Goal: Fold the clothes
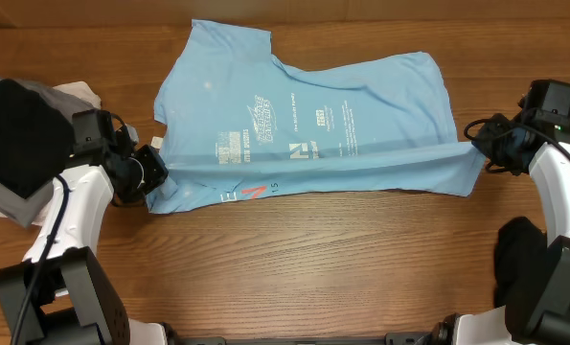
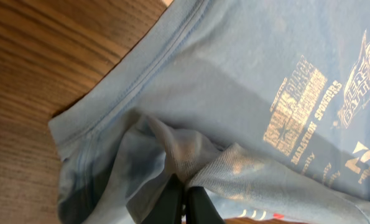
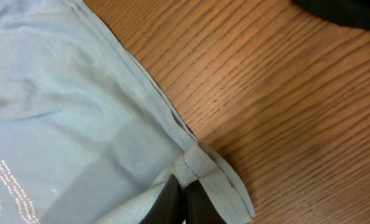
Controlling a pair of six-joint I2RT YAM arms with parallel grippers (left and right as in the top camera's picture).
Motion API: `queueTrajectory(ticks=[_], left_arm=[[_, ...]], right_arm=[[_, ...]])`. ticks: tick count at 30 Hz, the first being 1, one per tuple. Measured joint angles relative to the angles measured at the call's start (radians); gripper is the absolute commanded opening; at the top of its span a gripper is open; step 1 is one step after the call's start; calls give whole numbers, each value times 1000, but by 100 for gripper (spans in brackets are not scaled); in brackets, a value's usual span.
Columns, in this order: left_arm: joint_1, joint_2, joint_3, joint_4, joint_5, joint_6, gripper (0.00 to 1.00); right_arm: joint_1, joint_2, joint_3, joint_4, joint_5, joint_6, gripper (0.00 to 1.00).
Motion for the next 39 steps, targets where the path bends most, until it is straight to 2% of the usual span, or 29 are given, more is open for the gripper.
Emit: queueTrajectory(ticks=[12, 15, 25, 26, 27, 28, 29, 31, 35, 39], left_arm=[[-46, 10, 0, 65, 3, 0, 4], [-68, 10, 0, 66, -14, 0, 4], [-85, 10, 0, 67, -80, -17, 4], [-85, 10, 0, 67, -81, -18, 5], [-85, 10, 0, 67, -81, -19, 19], [-85, 10, 0, 67, -81, -19, 35], [-85, 10, 0, 67, -82, -20, 45], [-85, 10, 0, 67, -85, -27, 54], [-85, 10, 0, 67, -89, -37, 58], [-85, 10, 0, 67, -89, -38, 57]], right_arm=[[35, 149, -1, 82, 4, -2, 5], [49, 159, -4, 124, 5, -19, 11], [59, 159, -4, 183, 6, -49, 11], [59, 159, -3, 183, 6, -49, 15], [59, 159, -4, 183, 5, -49, 21], [59, 159, -4, 181, 6, -51, 22], [59, 159, -4, 178, 6, -54, 22], [59, 159, -4, 161, 8, -53, 23], [59, 159, -4, 83, 9, -53, 22], [59, 159, -6, 42, 26, -53, 22]])
